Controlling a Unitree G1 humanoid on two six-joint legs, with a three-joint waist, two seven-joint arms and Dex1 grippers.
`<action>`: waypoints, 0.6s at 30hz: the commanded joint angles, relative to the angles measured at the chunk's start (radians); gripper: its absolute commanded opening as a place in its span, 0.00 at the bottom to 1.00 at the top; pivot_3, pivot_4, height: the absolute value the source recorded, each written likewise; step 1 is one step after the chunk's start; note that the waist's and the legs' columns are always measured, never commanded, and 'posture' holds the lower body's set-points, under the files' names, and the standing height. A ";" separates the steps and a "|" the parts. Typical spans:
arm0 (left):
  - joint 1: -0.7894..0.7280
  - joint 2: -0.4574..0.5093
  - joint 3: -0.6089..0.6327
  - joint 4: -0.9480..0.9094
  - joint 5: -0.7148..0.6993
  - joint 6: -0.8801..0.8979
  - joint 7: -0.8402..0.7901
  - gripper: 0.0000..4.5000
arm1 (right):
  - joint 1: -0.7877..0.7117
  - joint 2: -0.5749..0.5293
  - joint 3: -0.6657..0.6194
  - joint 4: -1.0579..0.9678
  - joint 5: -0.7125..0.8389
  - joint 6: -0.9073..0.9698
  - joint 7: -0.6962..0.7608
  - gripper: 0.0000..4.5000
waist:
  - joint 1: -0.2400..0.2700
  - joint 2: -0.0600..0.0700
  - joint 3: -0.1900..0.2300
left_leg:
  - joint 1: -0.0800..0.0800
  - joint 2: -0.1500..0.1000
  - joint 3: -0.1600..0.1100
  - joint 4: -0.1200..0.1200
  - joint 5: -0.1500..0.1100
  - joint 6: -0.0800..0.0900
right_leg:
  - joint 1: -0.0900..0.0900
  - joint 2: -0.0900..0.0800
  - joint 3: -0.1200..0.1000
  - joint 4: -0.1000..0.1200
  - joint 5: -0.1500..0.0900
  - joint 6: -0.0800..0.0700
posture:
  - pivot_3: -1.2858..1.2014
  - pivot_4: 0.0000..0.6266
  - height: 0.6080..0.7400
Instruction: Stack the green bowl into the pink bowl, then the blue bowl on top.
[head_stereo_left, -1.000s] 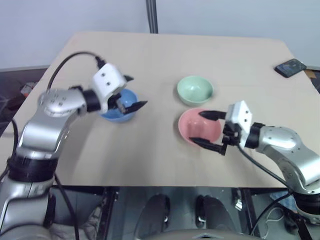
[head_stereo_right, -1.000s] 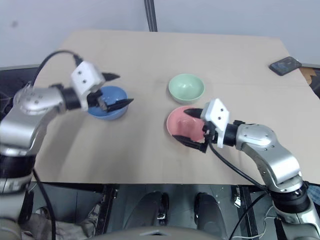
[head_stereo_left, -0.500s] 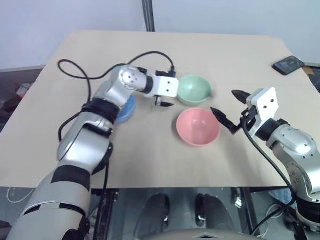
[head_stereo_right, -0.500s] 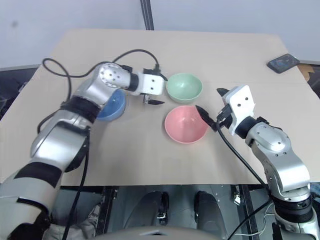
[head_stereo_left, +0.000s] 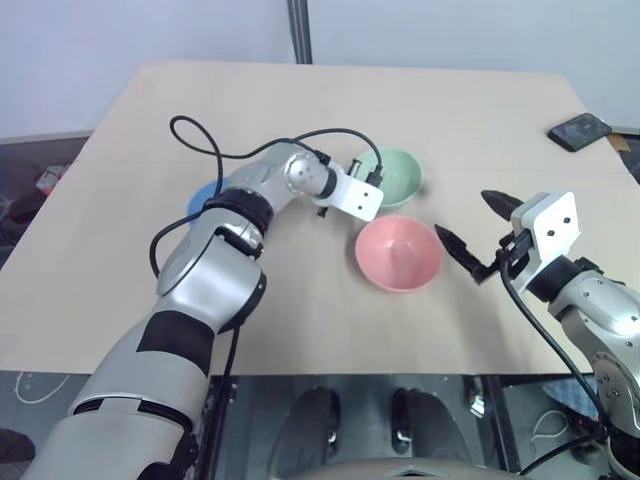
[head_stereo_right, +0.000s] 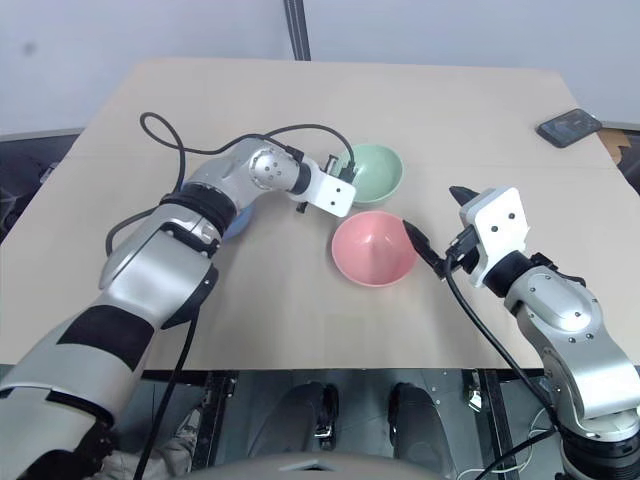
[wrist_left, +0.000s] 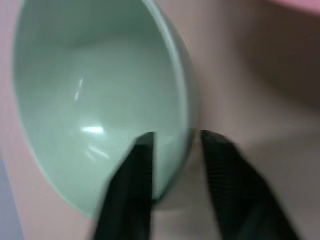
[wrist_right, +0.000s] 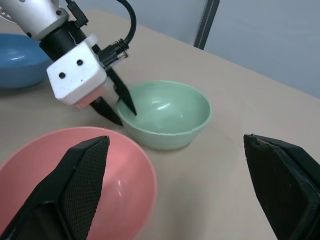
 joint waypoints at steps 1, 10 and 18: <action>-0.033 -0.012 0.024 -0.002 0.000 -0.012 0.014 0.02 | -0.014 -0.013 -0.025 -0.037 0.006 -0.011 -0.003 1.00 | 0.000 0.000 0.000 | 0.000 0.000 0.000 0.000 0.000 0.000 | 0.000 0.000 0.000 0.000 0.000 0.000 | 0.52 0.24 1.00; -0.014 0.037 0.160 -0.081 -0.182 -0.175 -0.171 0.02 | 0.002 -0.021 -0.041 -0.011 -0.009 -0.039 -0.002 1.00 | -0.001 0.000 0.000 | 0.000 0.000 0.000 0.000 0.000 0.000 | 0.000 0.000 0.000 0.000 0.000 0.000 | 0.52 0.24 1.00; 0.148 0.104 0.271 -0.472 -0.652 -0.098 -0.770 0.02 | 0.261 -0.054 -0.171 -0.064 0.053 -0.153 0.145 1.00 | -0.002 0.000 0.000 | 0.000 -0.001 0.001 0.001 0.001 -0.003 | 0.000 -0.001 0.001 0.000 0.000 0.000 | 0.52 0.24 1.00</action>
